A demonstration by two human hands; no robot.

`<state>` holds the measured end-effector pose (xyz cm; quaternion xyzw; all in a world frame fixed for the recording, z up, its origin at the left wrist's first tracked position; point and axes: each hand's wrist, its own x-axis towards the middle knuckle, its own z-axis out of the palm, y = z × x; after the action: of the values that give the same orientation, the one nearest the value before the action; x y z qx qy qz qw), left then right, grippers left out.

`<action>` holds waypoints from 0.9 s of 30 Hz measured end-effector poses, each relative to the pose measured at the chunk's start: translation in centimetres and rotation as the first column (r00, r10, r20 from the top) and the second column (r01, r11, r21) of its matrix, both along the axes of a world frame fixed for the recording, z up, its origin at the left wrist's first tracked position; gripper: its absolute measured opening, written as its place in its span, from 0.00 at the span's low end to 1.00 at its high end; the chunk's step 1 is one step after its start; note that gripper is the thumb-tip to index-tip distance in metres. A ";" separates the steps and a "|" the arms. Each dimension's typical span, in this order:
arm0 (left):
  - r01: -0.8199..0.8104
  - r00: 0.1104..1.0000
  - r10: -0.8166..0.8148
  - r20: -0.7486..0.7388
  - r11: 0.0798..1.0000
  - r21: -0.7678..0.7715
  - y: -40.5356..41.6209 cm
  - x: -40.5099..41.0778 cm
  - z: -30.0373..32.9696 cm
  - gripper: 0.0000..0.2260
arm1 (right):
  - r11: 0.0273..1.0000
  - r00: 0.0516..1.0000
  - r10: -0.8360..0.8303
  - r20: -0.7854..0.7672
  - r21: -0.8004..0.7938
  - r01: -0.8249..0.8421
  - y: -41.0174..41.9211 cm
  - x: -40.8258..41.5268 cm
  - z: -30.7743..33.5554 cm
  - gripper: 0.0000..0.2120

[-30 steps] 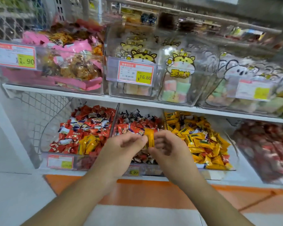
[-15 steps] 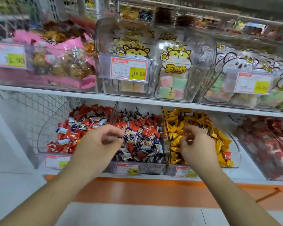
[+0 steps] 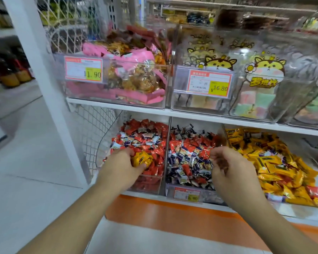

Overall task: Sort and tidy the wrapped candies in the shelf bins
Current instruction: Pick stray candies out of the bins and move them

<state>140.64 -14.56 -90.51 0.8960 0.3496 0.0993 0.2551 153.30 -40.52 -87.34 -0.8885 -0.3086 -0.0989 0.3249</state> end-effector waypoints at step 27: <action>0.034 0.943 -0.036 0.330 0.999 0.011 -1.7 0.1 2.1 0.08 | 0.994 0.994 0.109 -0.015 0.022 -0.108 0.0 -0.8 -1.0 0.13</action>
<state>140.69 -16.25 -88.38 0.8734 0.2860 0.2441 0.3094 152.53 -40.56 -88.31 -0.8678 -0.3527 -0.0769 0.3416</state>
